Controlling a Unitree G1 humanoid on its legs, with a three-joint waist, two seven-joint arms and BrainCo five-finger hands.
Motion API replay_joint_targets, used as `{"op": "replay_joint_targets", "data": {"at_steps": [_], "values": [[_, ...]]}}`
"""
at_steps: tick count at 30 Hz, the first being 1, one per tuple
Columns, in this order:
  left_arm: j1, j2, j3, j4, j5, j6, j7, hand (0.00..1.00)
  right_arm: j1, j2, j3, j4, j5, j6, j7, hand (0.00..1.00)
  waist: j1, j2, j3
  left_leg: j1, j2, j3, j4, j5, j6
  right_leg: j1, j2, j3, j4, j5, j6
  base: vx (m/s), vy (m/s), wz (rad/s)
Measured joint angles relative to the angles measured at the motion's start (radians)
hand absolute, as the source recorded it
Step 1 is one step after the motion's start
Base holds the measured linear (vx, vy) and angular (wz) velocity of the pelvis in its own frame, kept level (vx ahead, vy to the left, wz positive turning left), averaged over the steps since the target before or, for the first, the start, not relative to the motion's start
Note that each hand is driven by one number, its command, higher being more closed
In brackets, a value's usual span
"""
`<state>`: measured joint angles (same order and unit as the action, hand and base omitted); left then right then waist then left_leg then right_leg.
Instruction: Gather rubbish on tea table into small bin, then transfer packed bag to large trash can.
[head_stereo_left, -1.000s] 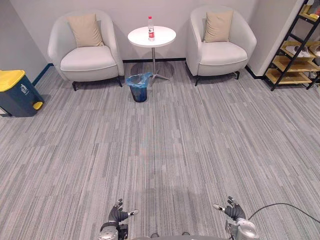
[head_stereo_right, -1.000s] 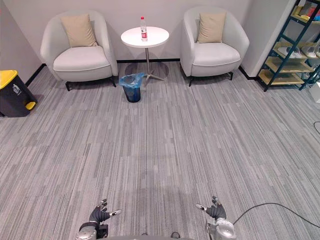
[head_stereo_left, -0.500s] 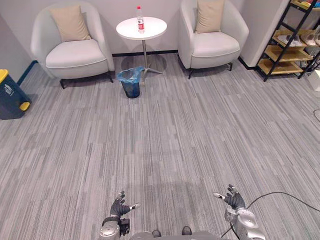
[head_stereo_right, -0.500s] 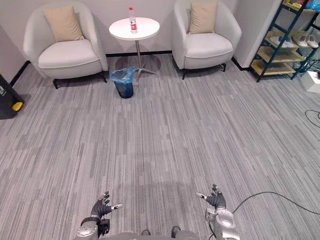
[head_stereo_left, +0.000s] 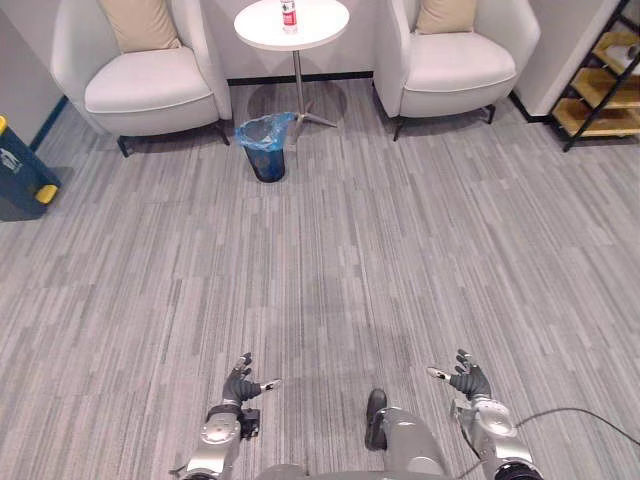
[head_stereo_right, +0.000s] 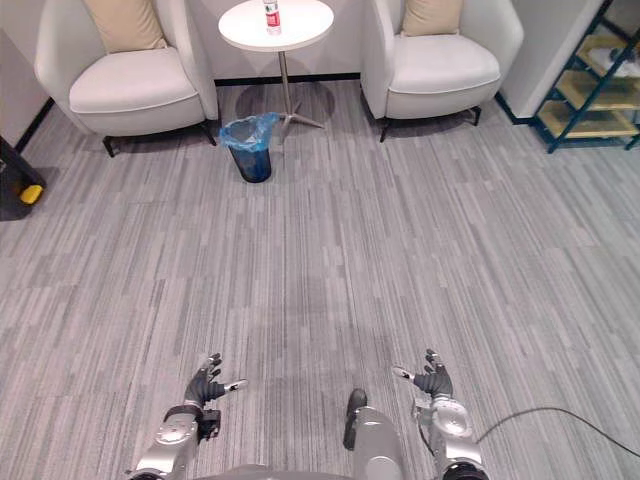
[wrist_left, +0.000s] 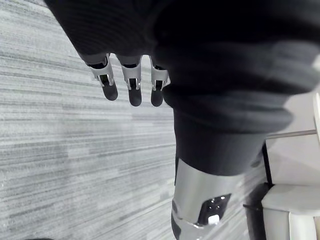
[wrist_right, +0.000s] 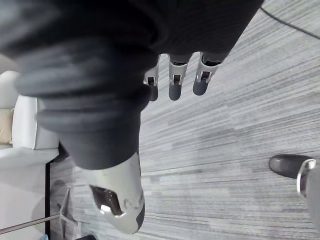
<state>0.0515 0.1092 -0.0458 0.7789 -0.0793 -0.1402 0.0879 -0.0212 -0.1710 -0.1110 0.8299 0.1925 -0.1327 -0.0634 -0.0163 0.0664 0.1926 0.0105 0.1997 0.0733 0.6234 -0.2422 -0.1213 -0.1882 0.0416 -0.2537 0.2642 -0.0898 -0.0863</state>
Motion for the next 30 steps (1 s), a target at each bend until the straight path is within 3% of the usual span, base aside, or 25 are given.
{"op": "replay_joint_targets", "data": {"at_steps": [3, 5, 7, 10, 12, 13, 14, 15, 18, 19, 20, 21, 22, 23, 24, 25, 27, 30], "values": [[0.018, -0.007, 0.000, -0.001, 0.000, 0.001, -0.001, 0.00, 0.033, 0.000, 0.011, 0.000, 0.017, -0.007, -0.003, 0.00, 0.007, -0.010, 0.013, -0.104, 0.089, 0.056, 0.364, 0.002, 0.020, 0.212, 0.044, 0.006, -0.139, 0.003, -0.026, 0.38, -0.202, -0.06], [0.017, -0.010, 0.000, -0.001, 0.000, 0.001, -0.001, 0.00, 0.027, -0.009, 0.010, -0.001, 0.026, -0.016, -0.004, 0.00, 0.013, -0.014, 0.016, -0.163, 0.093, 0.093, 0.390, -0.011, 0.032, 0.261, 0.042, 0.033, -0.176, 0.002, -0.027, 0.33, -0.107, -0.32], [0.001, -0.015, 0.021, -0.006, 0.000, 0.001, 0.000, 0.00, 0.009, -0.012, -0.011, -0.003, 0.034, -0.015, -0.007, 0.00, 0.035, -0.007, 0.031, -0.260, 0.071, 0.127, 0.301, -0.024, 0.051, 0.304, 0.029, 0.067, -0.212, 0.002, -0.027, 0.33, 0.014, -0.46], [-0.008, -0.028, 0.018, -0.017, 0.000, 0.001, 0.000, 0.00, 0.009, -0.007, -0.019, -0.021, 0.034, -0.016, -0.009, 0.00, 0.050, -0.029, 0.050, -0.299, -0.046, 0.127, -0.029, -0.009, 0.043, 0.358, -0.026, 0.075, -0.250, -0.012, -0.004, 0.28, 0.113, -0.23], [-0.008, -0.048, 0.018, -0.018, 0.000, 0.001, -0.001, 0.00, 0.008, -0.014, -0.031, -0.025, 0.034, -0.016, -0.009, 0.00, 0.060, -0.009, 0.047, -0.312, -0.097, 0.113, -0.291, 0.077, 0.037, 0.382, -0.034, 0.083, -0.270, -0.030, 0.023, 0.27, 0.162, -0.15], [0.003, -0.053, 0.018, -0.018, 0.000, 0.001, -0.001, 0.00, 0.009, -0.015, -0.032, -0.022, 0.034, -0.015, -0.012, 0.00, 0.064, 0.017, 0.035, -0.305, -0.106, 0.102, -0.434, 0.140, 0.042, 0.395, -0.021, 0.092, -0.269, -0.053, 0.043, 0.34, 0.230, -0.21], [0.017, -0.045, 0.019, -0.016, 0.000, 0.002, 0.000, 0.00, 0.008, -0.006, -0.026, -0.020, 0.034, -0.014, -0.015, 0.00, 0.067, 0.021, 0.035, -0.295, -0.112, 0.074, -0.440, 0.247, 0.093, 0.415, -0.019, 0.107, -0.259, -0.086, 0.065, 0.42, 0.282, -0.22], [0.024, -0.038, 0.019, -0.016, 0.000, 0.002, 0.000, 0.00, 0.008, 0.004, -0.017, -0.020, 0.034, -0.014, -0.017, 0.00, 0.070, 0.013, 0.029, -0.291, -0.127, 0.074, -0.420, 0.279, 0.126, 0.426, -0.035, 0.120, -0.242, -0.116, 0.080, 0.43, 0.269, -0.15], [0.023, -0.026, 0.018, -0.009, 0.000, 0.004, 0.000, 0.00, 0.009, 0.022, -0.004, -0.005, 0.032, -0.014, -0.019, 0.00, 0.093, -0.071, 0.017, -0.299, -0.197, 0.105, -0.337, 0.214, 0.169, 0.388, -0.124, 0.137, -0.084, -0.215, 0.131, 0.41, 0.185, -0.04], [0.023, -0.029, 0.010, 0.000, 0.000, 0.006, -0.001, 0.00, 0.001, 0.022, -0.005, 0.008, 0.032, -0.014, -0.019, 0.00, 0.088, -0.070, 0.015, -0.282, -0.210, 0.110, -0.342, 0.190, 0.176, 0.322, -0.144, 0.167, 0.069, -0.217, 0.144, 0.44, 0.200, -0.05], [0.026, -0.026, 0.008, 0.000, 0.000, 0.007, -0.001, 0.00, -0.003, 0.025, -0.003, 0.014, 0.032, -0.014, -0.018, 0.00, 0.087, -0.071, 0.015, -0.263, -0.216, 0.116, -0.353, 0.180, 0.181, 0.285, -0.155, 0.184, 0.165, -0.210, 0.187, 0.42, 0.219, -0.06], [0.025, -0.022, 0.007, 0.006, 0.000, 0.008, -0.001, 0.00, -0.007, 0.029, 0.008, 0.022, 0.030, -0.013, -0.017, 0.00, 0.087, -0.072, 0.016, -0.215, -0.232, 0.118, -0.371, 0.161, 0.185, 0.218, -0.177, 0.209, 0.344, -0.171, 0.276, 0.33, 0.159, -0.06], [0.025, -0.018, 0.005, 0.007, 0.000, 0.009, -0.001, 0.00, -0.007, 0.032, 0.012, 0.024, 0.029, -0.013, -0.014, 0.00, 0.086, -0.071, 0.016, -0.186, -0.239, 0.118, -0.378, 0.147, 0.189, 0.194, -0.186, 0.216, 0.424, -0.152, 0.313, 0.52, 0.186, -0.04], [0.026, -0.007, -0.004, 0.008, 0.000, 0.010, 0.000, 0.00, -0.001, 0.043, 0.013, 0.030, 0.028, -0.012, -0.003, 0.00, 0.085, -0.069, 0.017, -0.126, -0.246, 0.116, -0.386, 0.119, 0.195, 0.149, -0.200, 0.214, 0.568, -0.155, 0.304, 0.51, 0.141, -0.01], [0.027, 0.003, -0.005, 0.008, 0.000, 0.011, 0.000, 0.00, 0.007, 0.047, 0.025, 0.029, 0.027, -0.012, 0.001, 0.00, 0.082, -0.067, 0.017, -0.062, -0.252, 0.113, -0.404, 0.106, 0.204, 0.112, -0.218, 0.177, 0.660, -0.173, 0.268, 0.43, 0.108, 0.03], [0.024, 0.009, -0.006, 0.008, 0.000, 0.010, 0.000, 0.00, 0.010, 0.046, 0.035, 0.030, 0.023, -0.012, 0.002, 0.00, 0.078, -0.065, 0.017, -0.033, -0.252, 0.111, -0.414, 0.102, 0.209, 0.093, -0.222, 0.153, 0.677, -0.185, 0.246, 0.41, 0.048, 0.21], [0.007, 0.022, -0.012, 0.008, -0.004, 0.010, 0.001, 0.00, 0.000, 0.044, 0.040, 0.030, 0.009, -0.012, 0.002, 0.00, 0.046, -0.057, 0.020, 0.035, -0.243, 0.077, -0.457, 0.100, 0.209, 0.012, -0.213, 0.066, 0.594, -0.224, 0.179, 0.47, -0.002, 0.45], [0.007, 0.024, -0.008, 0.008, -0.017, 0.006, 0.001, 0.00, -0.019, 0.041, 0.039, 0.030, 0.003, -0.013, 0.002, 0.00, 0.027, -0.035, 0.031, 0.087, -0.203, 0.062, -0.479, 0.092, 0.196, -0.069, -0.162, 0.070, 0.357, -0.215, 0.164, 0.33, -0.081, 0.22]]}}
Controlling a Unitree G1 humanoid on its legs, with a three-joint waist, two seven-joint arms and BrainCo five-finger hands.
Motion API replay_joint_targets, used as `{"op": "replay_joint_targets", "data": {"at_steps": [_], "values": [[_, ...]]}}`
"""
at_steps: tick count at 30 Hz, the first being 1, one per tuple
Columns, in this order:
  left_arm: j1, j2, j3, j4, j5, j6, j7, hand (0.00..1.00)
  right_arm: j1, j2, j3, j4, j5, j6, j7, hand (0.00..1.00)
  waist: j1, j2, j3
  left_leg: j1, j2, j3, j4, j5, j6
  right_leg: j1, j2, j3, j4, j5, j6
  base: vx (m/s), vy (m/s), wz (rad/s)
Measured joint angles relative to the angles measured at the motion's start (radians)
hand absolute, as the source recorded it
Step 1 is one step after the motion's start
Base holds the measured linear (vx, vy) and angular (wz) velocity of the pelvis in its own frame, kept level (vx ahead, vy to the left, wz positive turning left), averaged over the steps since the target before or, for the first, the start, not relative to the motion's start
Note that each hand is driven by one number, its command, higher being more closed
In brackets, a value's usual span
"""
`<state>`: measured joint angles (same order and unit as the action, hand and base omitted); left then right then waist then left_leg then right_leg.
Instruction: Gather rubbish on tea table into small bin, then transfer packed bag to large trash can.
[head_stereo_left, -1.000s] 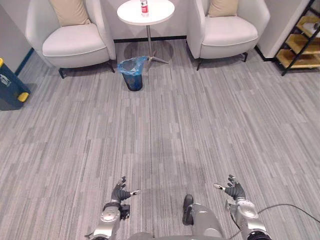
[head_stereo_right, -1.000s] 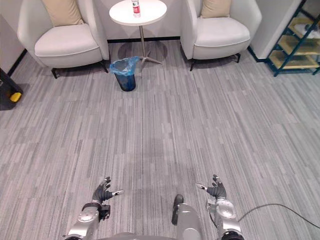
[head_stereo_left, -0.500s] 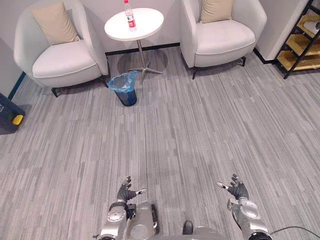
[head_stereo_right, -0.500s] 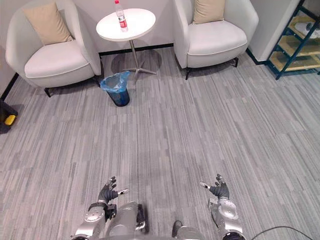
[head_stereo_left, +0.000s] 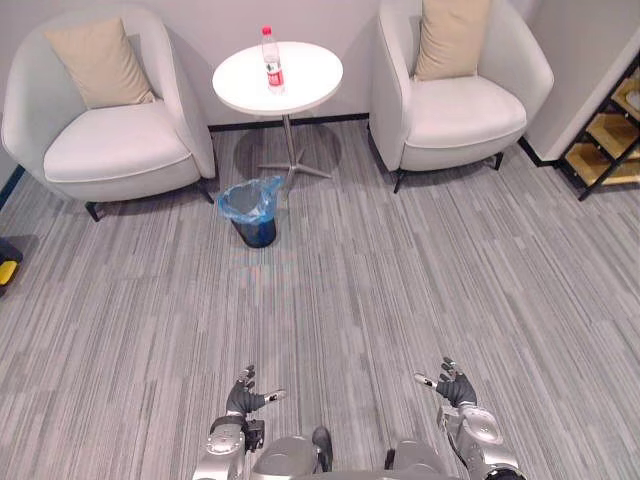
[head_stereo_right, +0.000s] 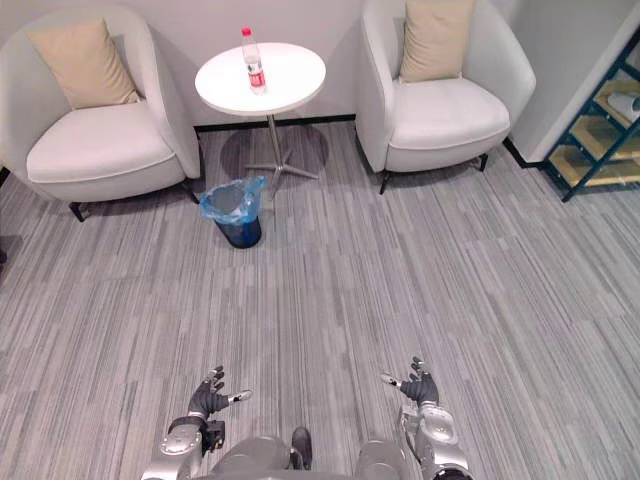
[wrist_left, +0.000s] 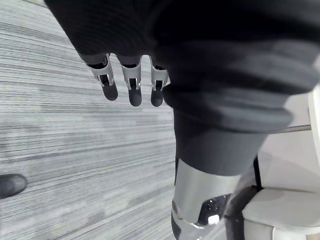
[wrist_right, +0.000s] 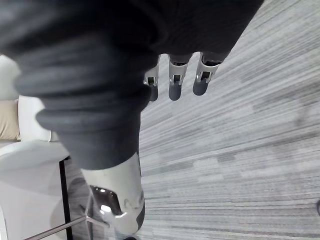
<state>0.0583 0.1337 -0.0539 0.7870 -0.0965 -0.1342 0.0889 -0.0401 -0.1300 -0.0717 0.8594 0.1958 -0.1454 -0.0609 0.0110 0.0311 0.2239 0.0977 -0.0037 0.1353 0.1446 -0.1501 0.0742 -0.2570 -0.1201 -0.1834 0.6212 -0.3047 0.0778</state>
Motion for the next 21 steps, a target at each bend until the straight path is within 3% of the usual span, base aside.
{"op": "replay_joint_targets", "data": {"at_steps": [1, 2, 4, 5, 7, 8, 10, 11, 13, 16, 19, 21], "values": [[0.000, -0.004, 0.006, 0.001, -0.007, -0.001, 0.000, 0.00, 0.005, -0.003, 0.000, 0.000, 0.000, 0.001, 0.000, 0.00, -0.001, 0.005, 0.003, 0.027, 0.024, -0.007, -0.008, -0.012, -0.021, -0.020, 0.030, 0.030, -0.177, 0.067, -0.005, 0.35, -0.132, 0.25], [0.000, -0.003, 0.006, 0.001, -0.008, -0.002, 0.000, 0.00, 0.006, -0.002, 0.000, 0.000, 0.000, 0.000, 0.000, 0.00, -0.001, 0.004, 0.002, 0.031, 0.028, -0.009, -0.008, -0.017, -0.028, -0.022, 0.034, 0.037, -0.215, 0.087, -0.006, 0.37, -0.181, 0.31], [0.003, -0.001, 0.006, 0.016, -0.010, -0.002, 0.001, 0.00, 0.018, -0.002, -0.001, 0.000, 0.000, 0.001, -0.001, 0.00, 0.000, -0.023, -0.005, 0.068, 0.027, -0.027, -0.010, -0.062, -0.093, -0.020, 0.033, 0.076, -0.405, 0.249, -0.013, 0.39, -0.239, 0.41], [0.004, -0.005, 0.007, 0.034, -0.009, -0.002, 0.001, 0.00, 0.030, -0.005, -0.002, 0.000, 0.000, 0.001, -0.001, 0.00, -0.001, -0.028, -0.009, 0.085, 0.030, -0.046, -0.007, -0.093, -0.107, -0.017, 0.027, 0.079, -0.384, 0.351, -0.026, 0.43, -0.341, 0.48], [0.030, -0.023, 0.016, 0.051, -0.009, -0.001, 0.000, 0.00, 0.040, -0.010, -0.005, 0.010, 0.000, 0.003, 0.000, 0.00, -0.007, 0.013, -0.032, 0.060, 0.098, -0.081, 0.115, -0.140, -0.162, -0.019, 0.074, 0.043, -0.311, 0.310, -0.078, 0.42, -0.341, 0.32], [0.031, -0.025, 0.019, 0.050, -0.009, -0.001, 0.000, 0.00, 0.039, -0.009, -0.006, 0.016, 0.000, 0.003, 0.000, 0.00, -0.005, 0.015, -0.033, 0.022, 0.113, -0.088, 0.195, -0.142, -0.165, -0.009, 0.086, 0.039, -0.320, 0.303, -0.087, 0.37, -0.353, 0.15], [0.037, -0.046, 0.027, 0.046, -0.009, 0.000, -0.001, 0.00, 0.046, -0.016, -0.001, 0.017, 0.001, 0.002, -0.002, 0.00, 0.004, 0.052, -0.019, -0.167, 0.216, -0.109, 0.652, -0.082, -0.190, 0.114, 0.161, 0.002, -0.416, 0.287, -0.114, 0.40, -0.388, 0.12], [0.042, -0.050, 0.027, 0.044, -0.010, 0.000, -0.001, 0.00, 0.054, -0.016, 0.002, 0.017, 0.002, 0.003, -0.003, 0.00, 0.006, 0.055, -0.015, -0.191, 0.236, -0.102, 0.738, -0.082, -0.188, 0.152, 0.177, 0.002, -0.434, 0.281, -0.122, 0.37, -0.267, 0.00], [0.062, -0.052, 0.027, 0.038, -0.010, 0.000, -0.002, 0.00, 0.067, -0.015, 0.011, 0.016, 0.006, 0.001, -0.004, 0.00, 0.013, 0.031, -0.001, -0.261, 0.254, -0.042, 0.872, -0.091, -0.174, 0.278, 0.191, 0.013, -0.491, 0.260, -0.152, 0.35, -0.211, -0.09], [0.051, -0.057, 0.027, 0.022, -0.010, 0.000, -0.002, 0.00, 0.065, -0.017, -0.009, 0.014, 0.018, -0.001, -0.005, 0.00, 0.032, 0.030, 0.004, -0.346, 0.240, 0.012, 0.767, -0.107, -0.160, 0.328, 0.190, 0.032, -0.535, 0.260, -0.145, 0.31, -0.082, -0.24], [0.040, -0.062, 0.029, 0.004, -0.010, 0.000, -0.003, 0.00, 0.064, -0.017, -0.047, 0.014, 0.031, 0.001, -0.006, 0.00, 0.044, 0.025, 0.013, -0.361, 0.148, 0.011, 0.378, -0.089, -0.169, 0.374, 0.155, 0.049, -0.561, 0.247, -0.132, 0.32, 0.070, -0.16], [0.029, -0.080, 0.029, -0.003, -0.010, -0.001, -0.003, 0.00, 0.065, -0.023, -0.067, 0.013, 0.031, 0.000, -0.007, 0.00, 0.060, 0.031, 0.012, -0.356, 0.086, -0.010, 0.059, 0.023, -0.175, 0.412, 0.131, 0.058, -0.595, 0.224, -0.103, 0.39, 0.172, -0.06]]}}
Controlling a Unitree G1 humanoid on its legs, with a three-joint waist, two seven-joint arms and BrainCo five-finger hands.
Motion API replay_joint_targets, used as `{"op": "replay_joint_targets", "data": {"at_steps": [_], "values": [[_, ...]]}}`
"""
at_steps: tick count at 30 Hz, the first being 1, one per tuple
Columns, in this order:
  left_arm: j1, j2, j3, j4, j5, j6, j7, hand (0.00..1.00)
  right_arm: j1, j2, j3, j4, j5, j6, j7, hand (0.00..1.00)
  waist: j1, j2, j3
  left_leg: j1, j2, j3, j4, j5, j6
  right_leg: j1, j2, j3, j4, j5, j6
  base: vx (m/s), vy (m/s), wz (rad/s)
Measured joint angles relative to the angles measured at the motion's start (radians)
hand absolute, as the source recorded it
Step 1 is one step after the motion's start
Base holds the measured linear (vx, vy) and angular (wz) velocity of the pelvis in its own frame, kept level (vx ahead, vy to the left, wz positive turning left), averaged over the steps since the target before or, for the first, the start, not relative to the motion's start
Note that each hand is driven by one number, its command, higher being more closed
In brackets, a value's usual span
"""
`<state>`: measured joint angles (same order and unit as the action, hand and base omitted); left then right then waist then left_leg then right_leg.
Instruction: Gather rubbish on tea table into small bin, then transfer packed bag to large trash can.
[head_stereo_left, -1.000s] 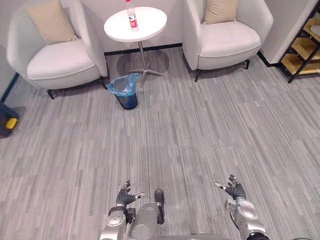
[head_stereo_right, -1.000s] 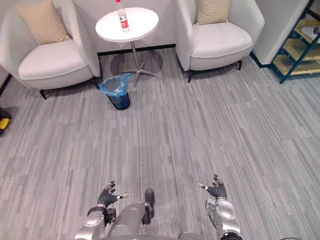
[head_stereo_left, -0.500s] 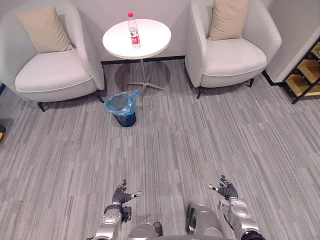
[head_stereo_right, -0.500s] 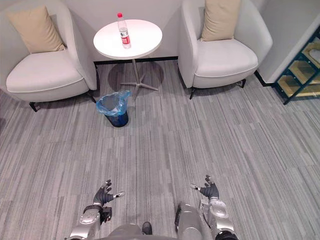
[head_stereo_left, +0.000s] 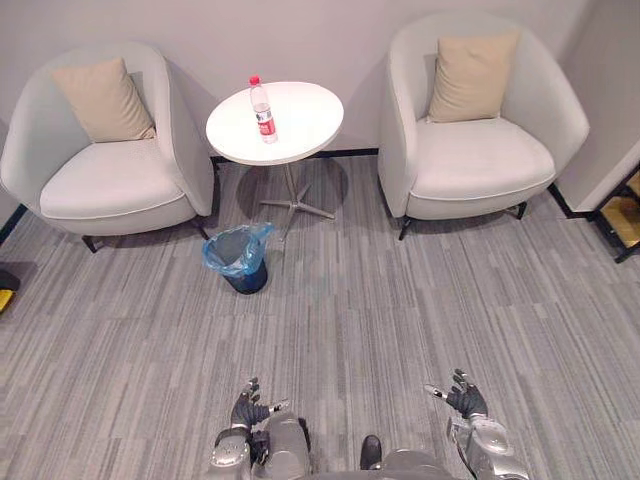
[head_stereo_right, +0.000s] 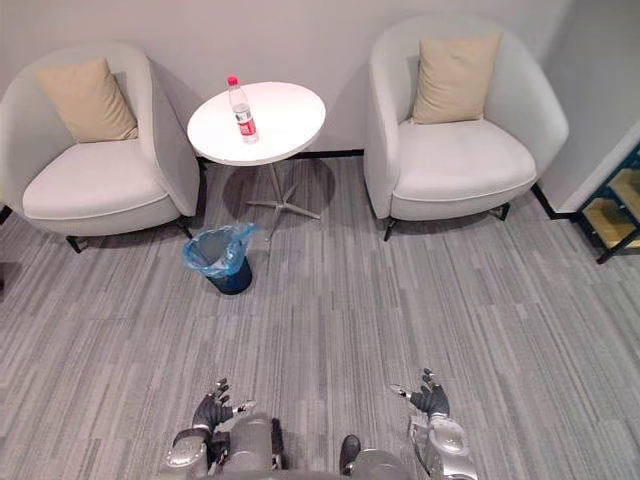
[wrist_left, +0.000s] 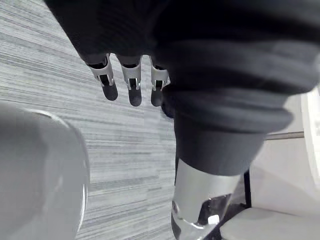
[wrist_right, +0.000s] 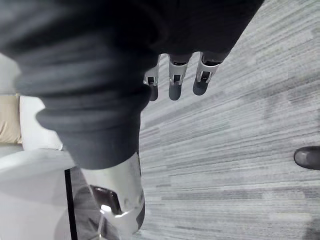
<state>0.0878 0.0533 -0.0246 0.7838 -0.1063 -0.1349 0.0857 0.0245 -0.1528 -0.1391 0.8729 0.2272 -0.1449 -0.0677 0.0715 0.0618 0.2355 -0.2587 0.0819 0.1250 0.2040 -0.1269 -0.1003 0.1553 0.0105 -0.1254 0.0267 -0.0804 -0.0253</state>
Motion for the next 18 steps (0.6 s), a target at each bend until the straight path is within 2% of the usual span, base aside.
{"op": "replay_joint_targets", "data": {"at_steps": [1, 2, 3, 5, 6, 7, 8, 9, 10, 11, 12, 13, 14, 15, 17, 18], "values": [[0.001, -0.003, -0.001, -0.001, 0.000, -0.001, 0.000, 0.00, -0.001, -0.003, 0.000, 0.000, 0.000, 0.000, 0.000, 0.00, 0.002, 0.008, -0.002, 0.006, 0.001, -0.005, -0.052, 0.020, -0.006, 0.008, 0.004, 0.002, -0.001, -0.012, 0.009, 0.36, 0.207, -0.09], [0.009, -0.003, -0.002, 0.004, 0.000, 0.000, 0.000, 0.00, 0.001, -0.004, 0.003, 0.001, 0.000, 0.000, 0.001, 0.00, 0.001, 0.020, -0.002, 0.014, 0.009, -0.015, -0.080, 0.046, 0.013, 0.031, 0.013, 0.009, 0.006, -0.048, 0.025, 0.38, 0.246, -0.12], [0.014, 0.002, -0.002, 0.013, 0.000, 0.002, 0.000, 0.00, 0.006, 0.005, 0.009, 0.004, -0.002, 0.000, 0.001, 0.00, 0.001, 0.018, -0.007, 0.022, 0.001, -0.011, -0.048, 0.120, 0.059, 0.054, -0.002, 0.020, 0.031, -0.094, 0.046, 0.38, 0.250, -0.13], [0.024, 0.009, -0.003, 0.012, 0.001, 0.002, 0.000, 0.00, 0.004, 0.014, 0.027, 0.004, -0.003, 0.000, 0.001, 0.00, 0.004, -0.024, -0.019, 0.010, -0.035, -0.002, 0.007, 0.143, 0.083, 0.046, -0.046, 0.031, 0.090, -0.164, 0.070, 0.40, 0.213, -0.13], [0.019, 0.033, -0.005, 0.016, 0.001, 0.001, -0.002, 0.00, 0.005, 0.025, 0.038, 0.006, -0.004, 0.000, 0.002, 0.00, 0.015, -0.070, -0.033, 0.006, -0.078, 0.030, 0.039, 0.108, 0.126, 0.010, -0.097, 0.053, 0.198, -0.222, 0.098, 0.42, 0.174, -0.22], [0.009, 0.034, -0.005, 0.024, 0.001, 0.002, -0.003, 0.00, 0.004, 0.026, 0.038, 0.008, -0.005, 0.000, 0.003, 0.00, 0.018, -0.075, -0.035, 0.012, -0.090, 0.039, 0.040, 0.094, 0.139, -0.025, -0.114, 0.071, 0.271, -0.229, 0.110, 0.54, 0.233, -0.23], [0.000, 0.034, -0.006, 0.030, 0.001, 0.006, -0.002, 0.00, -0.011, 0.029, 0.040, 0.008, -0.006, 0.001, 0.004, 0.00, 0.020, -0.074, -0.034, 0.042, -0.108, 0.049, 0.027, 0.074, 0.154, -0.096, -0.136, 0.099, 0.448, -0.209, 0.151, 0.54, 0.250, -0.11], [0.002, 0.039, -0.016, 0.031, 0.000, 0.006, -0.002, 0.00, -0.012, 0.035, 0.043, 0.008, -0.012, 0.002, 0.006, 0.00, 0.015, -0.074, -0.033, 0.099, -0.127, 0.050, 0.001, 0.060, 0.169, -0.159, -0.158, 0.112, 0.627, -0.162, 0.230, 0.55, 0.257, 0.05], [0.006, 0.044, -0.026, 0.031, 0.001, 0.006, -0.002, 0.00, -0.009, 0.039, 0.051, 0.008, -0.019, 0.002, 0.006, 0.00, 0.004, -0.073, -0.032, 0.147, -0.138, 0.046, -0.005, 0.038, 0.176, -0.190, -0.172, 0.112, 0.755, -0.144, 0.255, 0.46, 0.170, 0.13], [0.009, 0.047, -0.030, 0.031, 0.000, 0.007, -0.001, 0.00, -0.009, 0.039, 0.062, 0.009, -0.026, 0.002, 0.007, 0.00, -0.003, -0.069, -0.030, 0.177, -0.141, 0.042, -0.006, 0.025, 0.184, -0.203, -0.179, 0.102, 0.817, -0.152, 0.241, 0.45, 0.136, 0.12], [0.010, 0.058, -0.037, 0.031, 0.000, 0.007, 0.000, 0.00, -0.008, 0.040, 0.079, 0.008, -0.035, 0.002, 0.008, 0.00, -0.003, -0.066, -0.029, 0.237, -0.145, 0.039, -0.019, 0.010, 0.195, -0.239, -0.187, 0.070, 0.899, -0.174, 0.202, 0.44, 0.120, 0.12], [0.010, 0.069, -0.047, 0.031, 0.000, 0.007, 0.001, 0.00, -0.012, 0.040, 0.089, 0.008, -0.040, 0.002, 0.008, 0.00, -0.005, -0.061, -0.027, 0.286, -0.145, 0.025, -0.037, -0.003, 0.199, -0.271, -0.186, 0.033, 0.910, -0.194, 0.167, 0.43, 0.083, 0.17], [0.005, 0.070, -0.049, 0.031, -0.001, 0.007, 0.001, 0.00, -0.016, 0.040, 0.089, 0.008, -0.041, 0.002, 0.008, 0.00, -0.009, -0.059, -0.025, 0.303, -0.144, 0.016, -0.047, -0.003, 0.199, -0.289, -0.185, 0.010, 0.894, -0.205, 0.154, 0.40, 0.037, 0.40], [-0.006, 0.070, -0.048, 0.030, -0.001, 0.006, 0.001, 0.00, -0.020, 0.037, 0.089, 0.009, -0.041, 0.002, 0.008, 0.00, -0.022, -0.058, -0.023, 0.328, -0.141, 0.002, -0.064, -0.003, 0.199, -0.325, -0.178, -0.028, 0.832, -0.221, 0.127, 0.46, 0.009, 0.48], [-0.010, 0.070, -0.044, 0.030, -0.002, 0.006, 0.001, 0.00, -0.038, 0.035, 0.089, 0.012, -0.041, 0.002, 0.008, 0.00, -0.038, -0.046, -0.015, 0.355, -0.123, -0.018, -0.069, -0.007, 0.193, -0.372, -0.141, -0.036, 0.667, -0.224, 0.115, 0.36, -0.040, 0.39], [-0.012, 0.069, -0.044, 0.030, -0.002, 0.006, 0.001, 0.00, -0.040, 0.032, 0.089, 0.012, -0.040, 0.002, 0.009, 0.00, -0.040, -0.035, -0.008, 0.377, -0.103, -0.033, -0.069, -0.017, 0.176, -0.383, -0.108, -0.025, 0.525, -0.207, 0.112, 0.29, -0.074, 0.25]]}}
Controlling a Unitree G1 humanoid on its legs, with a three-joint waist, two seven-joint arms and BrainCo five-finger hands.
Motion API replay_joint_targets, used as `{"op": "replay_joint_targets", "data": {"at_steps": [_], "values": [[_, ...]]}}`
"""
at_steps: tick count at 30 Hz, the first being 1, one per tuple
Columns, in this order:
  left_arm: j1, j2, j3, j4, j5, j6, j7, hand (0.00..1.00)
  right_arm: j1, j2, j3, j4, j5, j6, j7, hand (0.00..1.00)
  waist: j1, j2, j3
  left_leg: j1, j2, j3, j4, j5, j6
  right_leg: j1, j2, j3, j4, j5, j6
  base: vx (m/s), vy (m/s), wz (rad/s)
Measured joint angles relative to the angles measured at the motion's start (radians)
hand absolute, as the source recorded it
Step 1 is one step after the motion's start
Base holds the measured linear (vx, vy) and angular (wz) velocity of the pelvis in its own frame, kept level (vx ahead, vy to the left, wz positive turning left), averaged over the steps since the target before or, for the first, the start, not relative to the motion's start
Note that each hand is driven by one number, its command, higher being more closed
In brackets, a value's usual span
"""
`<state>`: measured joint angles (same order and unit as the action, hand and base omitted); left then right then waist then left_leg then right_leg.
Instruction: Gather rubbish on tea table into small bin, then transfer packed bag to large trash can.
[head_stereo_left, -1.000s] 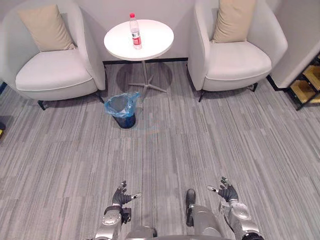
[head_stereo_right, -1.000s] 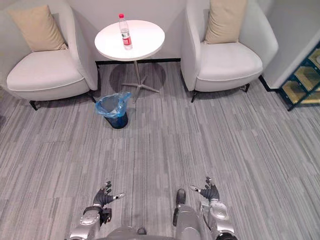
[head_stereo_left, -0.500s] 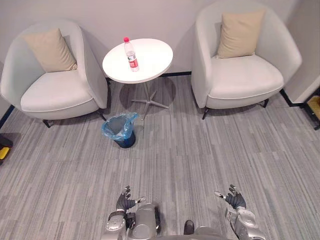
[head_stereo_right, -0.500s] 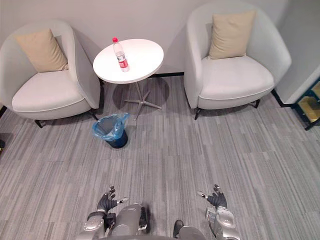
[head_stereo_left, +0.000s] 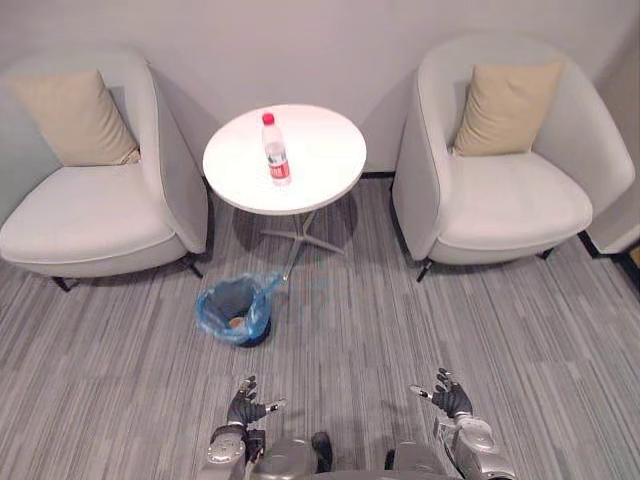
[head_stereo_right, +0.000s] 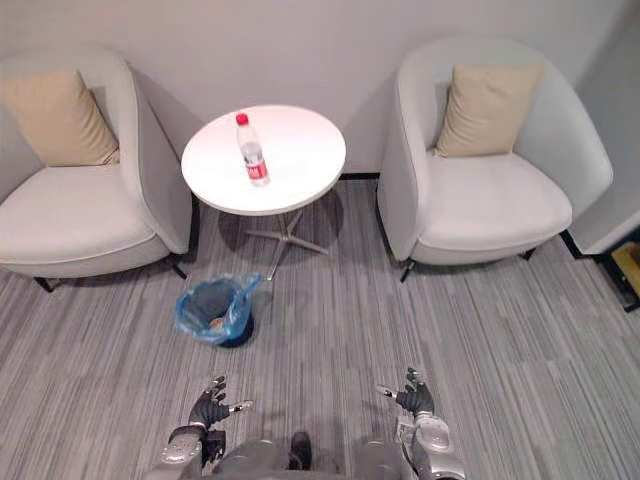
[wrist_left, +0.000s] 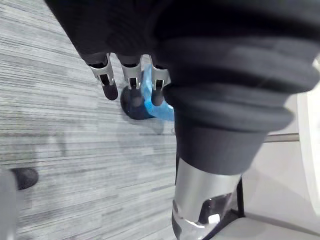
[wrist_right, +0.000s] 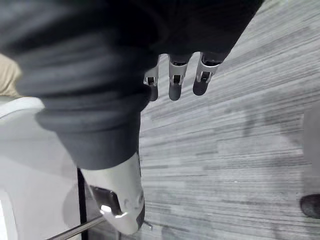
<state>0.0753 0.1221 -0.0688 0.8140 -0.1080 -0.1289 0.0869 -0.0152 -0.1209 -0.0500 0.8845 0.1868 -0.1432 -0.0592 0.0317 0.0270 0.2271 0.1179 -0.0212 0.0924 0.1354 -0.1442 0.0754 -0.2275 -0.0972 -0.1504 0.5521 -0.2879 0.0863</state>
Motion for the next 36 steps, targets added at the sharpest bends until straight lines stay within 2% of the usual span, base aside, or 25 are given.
{"op": "replay_joint_targets", "data": {"at_steps": [1, 3, 4, 5, 7, 8, 10, 11, 12, 14, 15, 17, 18, 19, 20, 23, 24, 25, 26, 27, 28, 29, 31, 34, 36], "values": [[0.000, 0.000, 0.000, 0.000, 0.000, 0.000, 0.000, 0.00, 0.000, 0.000, 0.000, 0.000, 0.000, 0.000, 0.000, 0.00, -0.001, 0.001, 0.001, 0.008, 0.007, -0.009, 0.000, -0.006, -0.009, -0.006, 0.015, 0.012, -0.070, 0.024, -0.009, 0.36, -0.119, 0.37], [0.006, 0.002, 0.002, 0.001, 0.000, -0.003, 0.000, 0.00, 0.010, 0.001, 0.000, 0.003, 0.000, 0.000, 0.002, 0.00, -0.003, -0.022, 0.002, 0.048, 0.017, -0.027, 0.005, -0.053, -0.055, 0.000, 0.030, 0.061, -0.325, 0.191, -0.015, 0.37, -0.161, 0.52], [0.010, 0.007, 0.003, 0.002, 0.000, -0.004, 0.000, 0.00, 0.013, 0.001, 0.000, 0.003, 0.000, 0.000, 0.002, 0.00, -0.005, -0.032, 0.003, 0.058, 0.015, -0.039, 0.011, -0.076, -0.061, 0.001, 0.029, 0.069, -0.344, 0.269, -0.012, 0.40, -0.243, 0.52], [0.013, -0.003, 0.011, 0.017, 0.000, -0.004, 0.001, 0.00, 0.020, -0.010, -0.002, 0.011, 0.000, 0.001, 0.002, 0.00, -0.012, -0.019, 0.003, 0.071, 0.042, -0.066, 0.033, -0.125, -0.073, 0.001, 0.047, 0.058, -0.306, 0.323, -0.064, 0.37, -0.284, 0.29], [0.025, -0.021, 0.022, 0.025, 0.001, -0.004, 0.000, 0.00, 0.014, -0.011, -0.002, 0.013, 0.000, 0.002, 0.002, 0.00, -0.014, -0.003, -0.005, 0.028, 0.083, -0.074, 0.131, -0.142, -0.100, 0.013, 0.078, 0.038, -0.308, 0.273, -0.087, 0.35, -0.315, 0.27], [0.018, -0.037, 0.028, 0.033, 0.001, -0.003, -0.001, 0.00, 0.023, -0.009, -0.014, 0.011, 0.001, 0.002, 0.004, 0.00, -0.019, 0.011, 0.001, -0.065, 0.123, -0.092, 0.348, -0.146, -0.118, 0.070, 0.105, 0.005, -0.360, 0.266, -0.098, 0.27, -0.277, 0.38], [0.015, -0.057, 0.041, 0.033, 0.001, -0.002, -0.002, 0.00, 0.049, -0.010, -0.013, -0.006, 0.004, 0.002, 0.000, 0.00, -0.015, 0.030, 0.009, -0.146, 0.181, -0.078, 0.585, -0.097, -0.162, 0.153, 0.143, -0.019, -0.411, 0.257, -0.115, 0.28, -0.233, 0.33], [0.021, -0.061, 0.041, 0.032, 0.001, -0.002, -0.002, 0.00, 0.067, -0.007, -0.009, -0.009, 0.007, 0.001, -0.002, 0.00, -0.009, 0.035, 0.012, -0.189, 0.230, -0.046, 0.724, -0.050, -0.162, 0.215, 0.169, -0.021, -0.438, 0.244, -0.139, 0.30, -0.173, 0.11], [0.023, -0.061, 0.041, 0.032, 0.002, 0.000, -0.003, 0.00, 0.069, -0.003, -0.010, -0.009, 0.013, 0.001, -0.004, 0.00, -0.005, 0.037, 0.013, -0.221, 0.263, -0.005, 0.796, -0.060, -0.155, 0.257, 0.180, -0.020, -0.454, 0.231, -0.153, 0.34, -0.174, 0.02], [0.012, -0.063, 0.040, 0.030, 0.002, 0.001, -0.007, 0.00, 0.066, -0.007, -0.016, -0.009, 0.019, -0.001, -0.005, 0.00, -0.004, 0.034, 0.014, -0.273, 0.278, 0.043, 0.802, -0.083, -0.122, 0.286, 0.176, -0.016, -0.476, 0.226, -0.153, 0.22, -0.082, -0.03], [0.009, -0.063, 0.041, 0.025, 0.002, 0.001, -0.014, 0.00, 0.065, -0.006, -0.030, -0.009, 0.024, -0.001, -0.005, 0.00, 0.002, 0.034, 0.014, -0.303, 0.281, 0.075, 0.742, -0.100, -0.125, 0.299, 0.166, -0.016, -0.486, 0.229, -0.154, 0.23, -0.012, -0.08], [0.000, -0.063, 0.040, 0.020, 0.002, 0.001, -0.017, 0.00, 0.071, -0.005, -0.054, -0.008, 0.039, 0.000, -0.006, 0.00, 0.011, 0.028, 0.018, -0.317, 0.261, 0.099, 0.561, -0.103, -0.127, 0.318, 0.140, -0.018, -0.486, 0.231, -0.143, 0.26, 0.060, 0.00], [-0.007, -0.063, 0.040, 0.020, 0.002, 0.001, -0.019, 0.00, 0.071, -0.006, -0.064, -0.008, 0.039, -0.001, -0.006, 0.00, 0.011, 0.021, 0.021, -0.311, 0.228, 0.100, 0.405, -0.089, -0.146, 0.330, 0.114, -0.024, -0.487, 0.222, -0.129, 0.71, 0.483, 0.28], [0.014, -0.060, 0.037, 0.023, 0.002, 0.001, -0.018, 0.00, 0.084, -0.004, -0.057, -0.010, 0.038, -0.001, -0.005, 0.00, 0.032, 0.026, 0.008, -0.240, 0.136, 0.116, 0.034, 0.182, -0.099, 0.394, 0.048, -0.014, -0.484, 0.149, -0.038, 0.71, 0.500, 0.38], [0.001, -0.041, 0.031, 0.023, 0.002, 0.001, -0.018, 0.00, 0.085, 0.007, -0.050, -0.010, 0.038, -0.001, -0.005, 0.00, 0.041, 0.000, 0.013, -0.245, 0.111, 0.124, 0.045, 0.181, -0.071, 0.395, 0.023, -0.012, -0.483, 0.139, -0.023, 0.75, 0.522, 0.39], [0.000, -0.037, 0.032, 0.024, 0.002, 0.001, -0.018, 0.00, 0.053, 0.008, -0.050, -0.011, 0.038, -0.002, -0.005, 0.00, 0.040, -0.010, 0.015, -0.236, 0.066, 0.128, 0.056, 0.156, -0.042, 0.414, -0.015, -0.005, -0.483, 0.138, -0.008, 0.18, 0.119, 0.21], [0.002, -0.036, 0.032, 0.024, 0.002, 0.001, -0.019, 0.00, 0.048, 0.009, -0.051, -0.010, 0.038, -0.001, -0.005, 0.00, 0.041, -0.016, 0.014, -0.229, 0.048, 0.135, 0.056, 0.138, -0.031, 0.417, -0.036, -0.005, -0.474, 0.124, 0.012, 0.14, 0.159, 0.06], [0.012, -0.037, 0.034, 0.025, 0.002, 0.001, -0.020, 0.00, 0.042, 0.014, -0.051, -0.007, 0.036, -0.001, -0.004, 0.00, 0.044, -0.030, 0.013, -0.214, 0.021, 0.141, 0.048, 0.102, -0.031, 0.416, -0.066, 0.000, -0.431, 0.070, 0.030, 0.11, 0.126, -0.01], [0.020, -0.035, 0.037, 0.030, 0.000, 0.000, -0.020, 0.00, 0.035, 0.015, -0.050, -0.006, 0.025, 0.000, -0.003, 0.00, 0.040, -0.034, 0.014, -0.173, -0.003, 0.148, 0.012, 0.083, -0.036, 0.392, -0.097, 0.011, -0.319, 0.039, 0.056, 0.13, 0.141, -0.08], [0.022, -0.037, 0.030, 0.044, 0.000, 0.001, -0.019, 0.00, 0.041, 0.010, -0.047, -0.005, 0.012, 0.001, -0.003, 0.00, 0.037, -0.027, 0.009, -0.126, -0.018, 0.155, -0.040, 0.082, -0.038, 0.306, -0.119, 0.043, -0.129, 0.046, 0.087, 0.14, 0.094, -0.09], [0.024, -0.035, 0.025, 0.044, 0.000, 0.001, -0.019, 0.00, 0.041, 0.010, -0.046, -0.006, 0.008, 0.001, -0.003, 0.00, 0.037, -0.020, 0.005, -0.108, -0.019, 0.155, -0.052, 0.082, -0.038, 0.265, -0.126, 0.052, -0.042, 0.062, 0.109, 0.20, 0.117, -0.11], [0.027, -0.023, 0.018, 0.044, -0.001, 0.000, -0.019, 0.00, 0.046, 0.018, -0.039, -0.005, 0.004, 0.002, -0.002, 0.00, 0.036, -0.013, 0.000, -0.089, -0.019, 0.149, -0.059, 0.082, -0.034, 0.206, -0.134, 0.061, 0.084, 0.079, 0.113, 0.17, 0.085, 0.04], [0.030, -0.001, 0.004, 0.045, -0.008, 0.001, -0.016, 0.00, 0.068, 0.038, -0.008, -0.004, 0.001, 0.009, 0.000, 0.00, 0.033, -0.034, -0.012, -0.065, -0.020, 0.116, -0.058, 0.072, -0.012, 0.146, -0.126, 0.051, 0.157, 0.022, 0.081, 0.18, 0.039, 0.34], [0.023, 0.004, -0.001, 0.045, -0.008, 0.001, -0.016, 0.00, 0.071, 0.028, -0.014, -0.004, 0.001, 0.013, -0.002, 0.00, 0.001, -0.047, -0.018, -0.061, -0.005, 0.046, -0.047, 0.088, -0.004, 0.114, -0.070, 0.050, 0.036, -0.003, 0.043, 0.27, -0.045, 0.75], [0.024, 0.000, -0.001, 0.045, -0.008, 0.001, -0.016, 0.00, 0.072, 0.023, -0.017, -0.004, 0.002, 0.013, -0.003, 0.00, 0.002, -0.047, -0.019, -0.044, 0.005, 0.028, -0.047, 0.090, -0.008, 0.105, -0.025, 0.099, -0.113, 0.022, 0.030, 0.23, -0.100, 0.52]]}}
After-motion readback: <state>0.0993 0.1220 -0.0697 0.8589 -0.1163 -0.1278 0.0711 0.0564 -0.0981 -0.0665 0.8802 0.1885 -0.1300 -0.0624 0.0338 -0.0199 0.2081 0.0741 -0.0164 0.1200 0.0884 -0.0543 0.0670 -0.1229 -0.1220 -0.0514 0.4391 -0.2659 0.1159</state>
